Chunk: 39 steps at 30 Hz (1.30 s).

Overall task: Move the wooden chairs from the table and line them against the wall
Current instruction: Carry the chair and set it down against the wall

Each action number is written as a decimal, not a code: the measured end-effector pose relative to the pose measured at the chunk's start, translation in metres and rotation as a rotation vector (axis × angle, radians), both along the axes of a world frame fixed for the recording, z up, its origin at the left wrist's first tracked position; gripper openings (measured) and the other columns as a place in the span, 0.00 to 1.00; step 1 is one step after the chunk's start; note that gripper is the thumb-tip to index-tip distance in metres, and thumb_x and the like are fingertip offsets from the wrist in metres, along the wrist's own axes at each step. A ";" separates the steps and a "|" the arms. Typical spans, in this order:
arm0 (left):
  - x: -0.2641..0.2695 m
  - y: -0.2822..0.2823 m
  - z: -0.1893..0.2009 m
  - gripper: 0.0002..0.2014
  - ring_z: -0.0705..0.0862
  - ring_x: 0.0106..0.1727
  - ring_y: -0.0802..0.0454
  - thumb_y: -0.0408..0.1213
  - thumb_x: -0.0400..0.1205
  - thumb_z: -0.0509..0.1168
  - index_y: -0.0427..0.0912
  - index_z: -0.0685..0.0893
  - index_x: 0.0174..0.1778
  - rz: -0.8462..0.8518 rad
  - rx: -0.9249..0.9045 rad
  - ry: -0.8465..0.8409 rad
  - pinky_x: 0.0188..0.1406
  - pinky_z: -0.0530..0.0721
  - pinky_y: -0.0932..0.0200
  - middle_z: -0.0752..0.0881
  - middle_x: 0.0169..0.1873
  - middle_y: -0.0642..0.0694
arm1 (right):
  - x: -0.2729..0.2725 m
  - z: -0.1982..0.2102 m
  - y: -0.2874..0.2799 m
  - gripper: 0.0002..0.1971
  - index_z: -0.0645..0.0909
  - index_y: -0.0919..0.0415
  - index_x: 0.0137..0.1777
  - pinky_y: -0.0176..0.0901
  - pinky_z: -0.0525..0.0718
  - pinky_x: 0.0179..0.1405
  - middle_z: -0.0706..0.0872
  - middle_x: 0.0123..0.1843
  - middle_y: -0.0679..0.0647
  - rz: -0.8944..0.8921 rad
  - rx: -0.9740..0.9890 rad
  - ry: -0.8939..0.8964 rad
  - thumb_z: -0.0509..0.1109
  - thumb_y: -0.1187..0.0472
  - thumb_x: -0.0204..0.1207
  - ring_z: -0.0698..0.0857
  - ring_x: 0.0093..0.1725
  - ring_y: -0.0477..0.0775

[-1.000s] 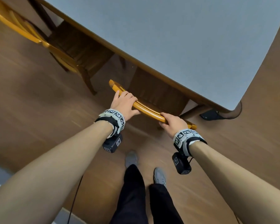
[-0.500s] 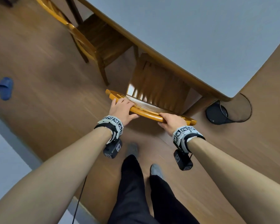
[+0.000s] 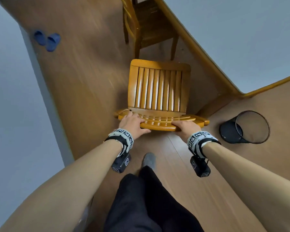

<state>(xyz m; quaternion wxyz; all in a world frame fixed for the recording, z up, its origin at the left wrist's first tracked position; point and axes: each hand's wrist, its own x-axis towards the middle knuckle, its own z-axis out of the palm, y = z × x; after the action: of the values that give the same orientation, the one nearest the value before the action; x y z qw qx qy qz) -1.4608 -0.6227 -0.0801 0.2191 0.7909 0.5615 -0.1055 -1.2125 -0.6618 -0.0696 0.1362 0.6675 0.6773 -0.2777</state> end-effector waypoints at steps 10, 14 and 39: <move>0.021 -0.176 -0.017 0.35 0.81 0.66 0.46 0.72 0.71 0.67 0.57 0.83 0.71 0.291 -0.011 0.002 0.60 0.83 0.50 0.85 0.67 0.51 | 0.021 -0.012 -0.127 0.18 0.78 0.44 0.73 0.53 0.85 0.62 0.86 0.68 0.52 0.194 0.028 -0.008 0.69 0.54 0.84 0.84 0.65 0.58; 0.041 -0.262 -0.019 0.36 0.79 0.70 0.44 0.70 0.71 0.69 0.56 0.81 0.73 0.390 -0.060 0.008 0.66 0.78 0.49 0.84 0.69 0.50 | 0.037 -0.022 -0.196 0.20 0.76 0.43 0.74 0.51 0.85 0.61 0.85 0.69 0.50 0.287 0.039 -0.003 0.70 0.53 0.83 0.85 0.64 0.58; 0.400 -0.642 -0.017 0.33 0.71 0.76 0.47 0.68 0.78 0.64 0.56 0.77 0.76 0.848 -0.132 -0.013 0.77 0.64 0.44 0.77 0.76 0.51 | 0.344 -0.024 -0.454 0.28 0.67 0.49 0.84 0.51 0.64 0.82 0.71 0.83 0.50 0.853 0.069 -0.017 0.68 0.56 0.85 0.69 0.82 0.56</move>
<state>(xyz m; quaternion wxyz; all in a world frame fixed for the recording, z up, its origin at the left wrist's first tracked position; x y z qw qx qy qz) -1.0611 -1.2646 -0.0971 0.2968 0.4752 0.8275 -0.0368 -0.8683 -1.1160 -0.0938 0.2219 0.3339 0.9006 -0.1680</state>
